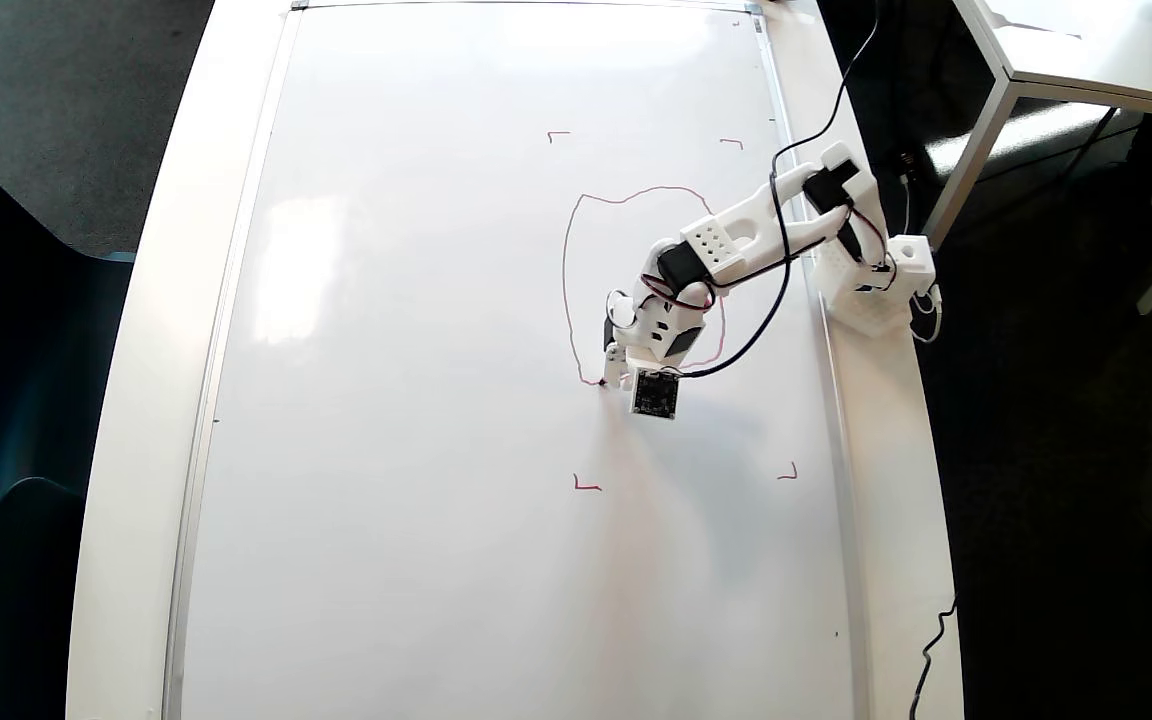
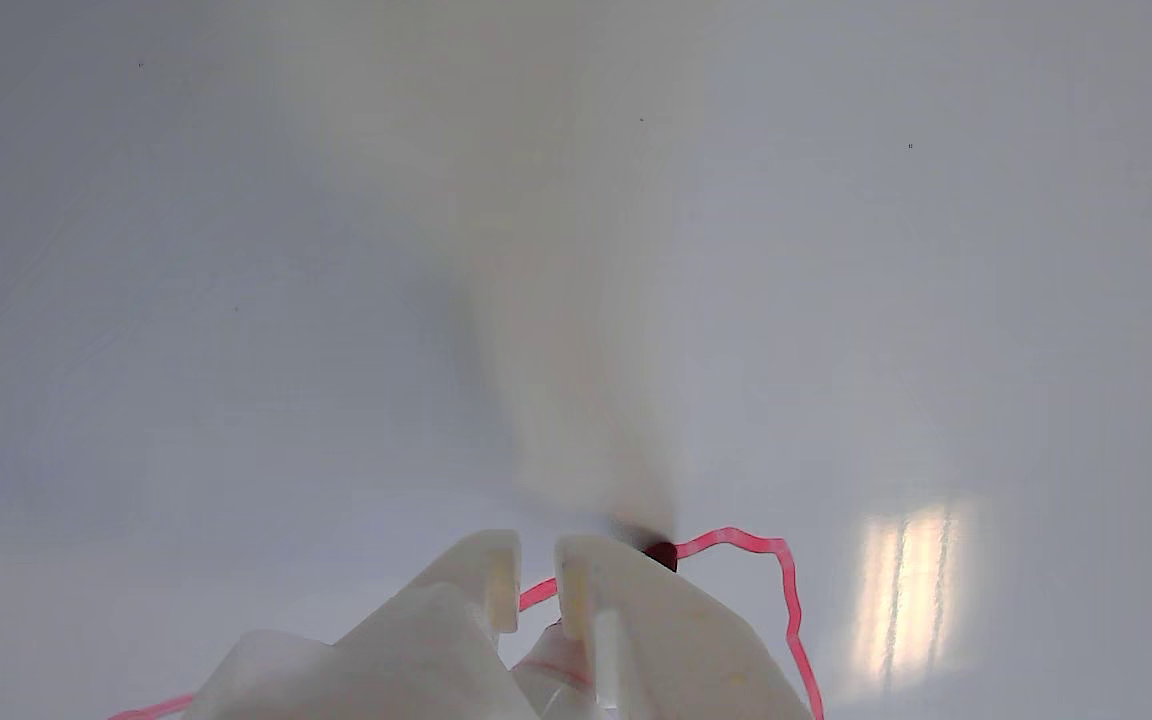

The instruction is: Draw on a whiteboard a robot head using a pen attached to the gripper

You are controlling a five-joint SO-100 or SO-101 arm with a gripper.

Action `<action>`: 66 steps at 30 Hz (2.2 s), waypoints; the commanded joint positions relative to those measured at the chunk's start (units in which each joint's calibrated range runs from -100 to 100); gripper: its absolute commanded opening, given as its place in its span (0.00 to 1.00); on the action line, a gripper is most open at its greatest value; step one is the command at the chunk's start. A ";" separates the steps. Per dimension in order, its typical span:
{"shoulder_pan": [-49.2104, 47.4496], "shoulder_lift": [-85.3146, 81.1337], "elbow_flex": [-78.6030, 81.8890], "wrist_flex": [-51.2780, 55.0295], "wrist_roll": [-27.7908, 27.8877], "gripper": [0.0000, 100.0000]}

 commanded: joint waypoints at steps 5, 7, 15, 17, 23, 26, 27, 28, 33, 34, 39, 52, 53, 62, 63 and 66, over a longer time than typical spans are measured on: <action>-0.10 -1.68 -1.58 2.04 -1.49 0.01; 0.05 -2.94 -2.12 2.39 -1.49 0.01; 2.92 -8.56 2.15 2.48 -1.49 0.01; 3.59 -8.98 2.51 2.48 -1.49 0.01; 3.88 -11.58 1.69 1.61 -1.43 0.01; 3.51 -13.34 1.69 1.61 -1.38 0.01; 3.36 -13.84 1.69 1.61 -1.38 0.01; 3.29 -14.43 1.87 1.61 -1.38 0.01; 4.10 -13.93 2.60 1.87 -1.38 0.01; 4.54 -13.84 2.60 2.04 -1.38 0.01; 6.61 -13.84 3.14 2.13 -1.43 0.01; 7.19 -13.76 9.95 1.43 -1.81 0.01; 7.12 -13.76 9.95 1.35 -1.81 0.01; 6.61 -13.00 11.13 -3.52 -1.70 0.01; 6.61 -12.58 11.22 -3.69 -1.76 0.01; 6.16 -10.49 11.22 -3.69 -1.86 0.01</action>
